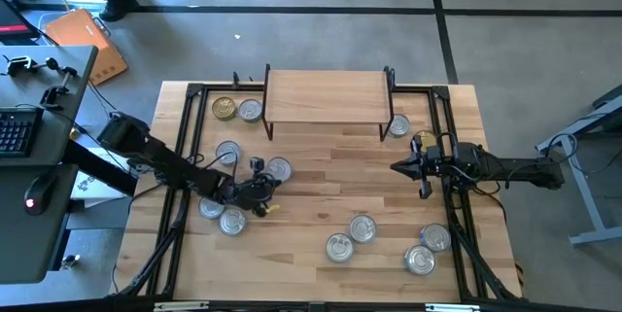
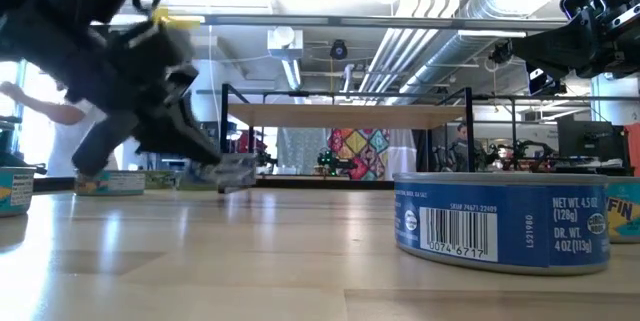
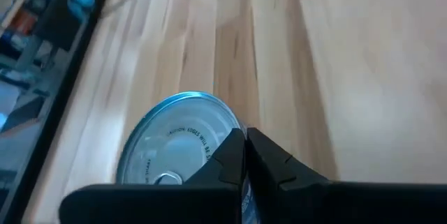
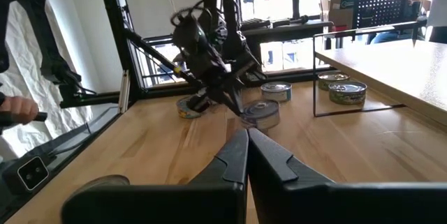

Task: Stack canned seafood by type on shelf
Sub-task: Put the blue tuna can on the shelf, then put the yellow-blue tuna can on the shelf

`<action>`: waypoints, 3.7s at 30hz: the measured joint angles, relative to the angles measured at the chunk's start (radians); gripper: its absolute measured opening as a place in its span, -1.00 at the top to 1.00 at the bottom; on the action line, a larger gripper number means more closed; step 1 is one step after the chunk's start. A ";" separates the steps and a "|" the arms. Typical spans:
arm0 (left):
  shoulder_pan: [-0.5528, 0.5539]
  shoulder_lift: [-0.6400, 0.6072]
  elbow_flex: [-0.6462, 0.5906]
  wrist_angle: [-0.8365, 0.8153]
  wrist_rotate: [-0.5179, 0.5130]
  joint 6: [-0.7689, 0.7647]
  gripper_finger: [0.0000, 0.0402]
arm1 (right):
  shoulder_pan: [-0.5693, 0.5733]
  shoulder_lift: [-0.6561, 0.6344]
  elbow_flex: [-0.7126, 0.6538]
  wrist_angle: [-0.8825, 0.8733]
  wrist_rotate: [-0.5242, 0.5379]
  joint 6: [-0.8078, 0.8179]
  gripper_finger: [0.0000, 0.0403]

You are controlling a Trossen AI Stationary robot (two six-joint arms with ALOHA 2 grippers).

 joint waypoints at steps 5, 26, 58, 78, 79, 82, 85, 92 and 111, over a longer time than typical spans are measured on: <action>-0.015 -0.012 0.064 -0.060 -0.002 0.040 1.00 | 0.000 0.000 0.000 0.000 0.000 0.000 1.00; 0.433 -0.197 0.463 -0.374 0.329 0.462 1.00 | 0.000 0.000 0.000 0.000 0.000 -0.002 1.00; 1.063 -0.050 0.531 -0.380 0.788 0.581 0.94 | 0.000 0.000 0.000 0.000 0.000 -0.002 1.00; 1.061 -0.074 0.531 -0.347 0.691 0.525 0.47 | 0.000 0.000 0.000 0.000 0.000 -0.001 1.00; 1.060 -0.081 0.531 -0.347 0.682 0.518 0.47 | 0.000 0.000 0.000 0.000 0.000 0.000 1.00; 1.056 -0.106 0.531 -0.355 0.649 0.477 0.47 | 0.000 0.000 0.000 0.000 0.000 -0.002 1.00; 1.043 -0.142 0.531 -0.380 0.612 0.439 0.47 | 0.000 0.000 0.000 0.000 0.000 0.000 1.00; 0.974 -0.247 0.530 -0.502 0.596 0.339 0.47 | 0.000 0.000 0.000 0.000 0.000 -0.002 1.00; 0.566 -0.604 0.172 -0.400 0.512 0.067 0.47 | 0.000 0.000 0.000 0.000 0.000 -0.001 1.00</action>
